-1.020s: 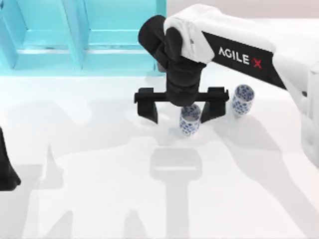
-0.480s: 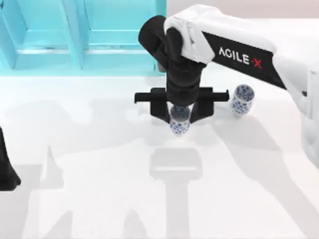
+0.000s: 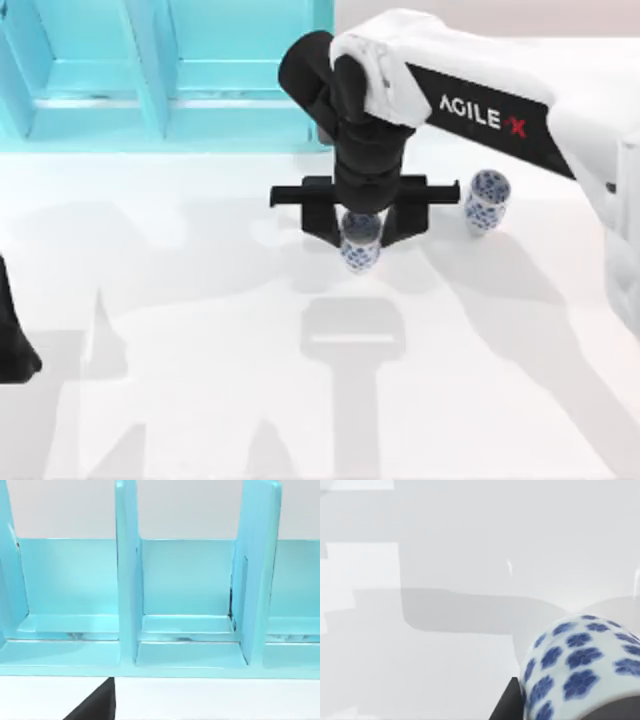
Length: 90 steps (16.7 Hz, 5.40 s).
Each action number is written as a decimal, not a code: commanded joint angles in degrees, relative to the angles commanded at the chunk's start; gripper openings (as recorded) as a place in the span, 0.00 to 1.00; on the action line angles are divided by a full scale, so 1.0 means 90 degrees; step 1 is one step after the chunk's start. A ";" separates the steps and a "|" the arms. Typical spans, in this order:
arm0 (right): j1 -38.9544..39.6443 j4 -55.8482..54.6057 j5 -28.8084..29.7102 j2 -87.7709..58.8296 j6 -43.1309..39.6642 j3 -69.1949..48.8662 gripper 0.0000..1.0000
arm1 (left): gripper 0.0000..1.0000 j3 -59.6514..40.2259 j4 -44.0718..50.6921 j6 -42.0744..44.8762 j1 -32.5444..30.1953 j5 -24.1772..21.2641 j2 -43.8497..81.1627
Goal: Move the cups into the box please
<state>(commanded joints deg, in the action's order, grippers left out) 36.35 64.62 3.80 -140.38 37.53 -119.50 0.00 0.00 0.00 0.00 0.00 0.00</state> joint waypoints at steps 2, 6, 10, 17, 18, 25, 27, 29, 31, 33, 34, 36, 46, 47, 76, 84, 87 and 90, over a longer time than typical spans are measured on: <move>0.0000 0.0000 0.0000 0.0000 0.0000 0.0000 0.00 | 1.00 0.0000 0.0000 0.0000 0.0000 0.0000 0.0000; -0.0135 0.0170 -0.0013 0.0243 -0.0162 0.0103 0.00 | 1.00 0.0000 0.0000 0.0000 0.0000 0.0000 0.0000; -0.0640 0.0662 -0.0063 0.1024 -0.0661 0.0354 0.00 | 1.00 0.0000 0.0000 0.0000 0.0000 0.0000 0.0000; -0.1161 0.1183 -0.0117 0.1834 -0.1189 0.0590 0.00 | 1.00 0.0000 0.0000 0.0000 0.0000 0.0000 0.0000; -0.1161 0.1183 -0.0117 0.1834 -0.1189 0.0590 0.00 | 1.00 0.0000 0.0000 0.0000 0.0000 0.0000 0.0000; -0.2091 0.1203 -0.0230 0.2410 -0.2106 0.1118 0.00 | 1.00 0.0000 0.0000 0.0000 0.0000 0.0000 0.0000; -0.2856 0.1234 -0.0323 0.2848 -0.2842 0.1552 0.00 | 1.00 0.0000 0.0000 0.0000 0.0000 0.0000 0.0000; -0.3705 0.1268 -0.0426 0.3373 -0.3683 0.2090 0.00 | 1.00 0.0000 0.0000 0.0000 0.0000 0.0000 0.0000; -0.4624 0.1295 -0.0533 0.3960 -0.4618 0.2691 0.00 | 1.00 0.0000 0.0000 0.0000 0.0000 0.0000 0.0000; -0.5562 0.1310 -0.0638 0.4580 -0.5574 0.3317 0.00 | 1.00 0.0000 0.0000 0.0000 0.0000 0.0000 0.0000; -0.6013 0.1313 -0.0686 0.4886 -0.6037 0.3624 0.00 | 1.00 0.0000 0.0000 0.0000 0.0000 0.0000 0.0000; -0.6925 0.1306 -0.0773 0.5464 -0.6966 0.4196 0.00 | 1.00 0.0000 0.0000 0.0000 0.0000 0.0000 0.0000; -0.8267 0.1294 -0.0910 0.6423 -0.8325 0.5187 0.00 | 1.00 0.0000 0.0000 0.0000 0.0000 0.0000 0.0000; -0.8264 0.1273 -0.0908 0.6419 -0.8326 0.5207 0.00 | 1.00 0.0000 0.0000 0.0000 0.0000 0.0000 0.0000; -0.8169 -0.0375 -0.0911 0.6285 -0.8217 0.6697 1.00 | 1.00 0.0000 0.0000 0.0000 0.0000 0.0000 0.0000; -0.8180 -0.0123 -0.0900 0.6267 -0.8237 0.6445 1.00 | 1.00 0.0000 0.0000 0.0000 0.0000 0.0000 0.0000; -0.8213 0.0631 -0.0901 0.6219 -0.8260 0.5690 1.00 | 1.00 0.0000 0.0000 0.0000 0.0000 0.0000 0.0000; -0.8224 0.1487 -0.0901 0.6223 -0.8266 0.4826 1.00 | 1.00 0.0000 0.0000 0.0000 0.0000 0.0000 0.0000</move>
<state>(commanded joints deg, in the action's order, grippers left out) -37.67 78.00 -4.31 -84.37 -36.86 -76.06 0.00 0.00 0.00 0.00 0.00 0.00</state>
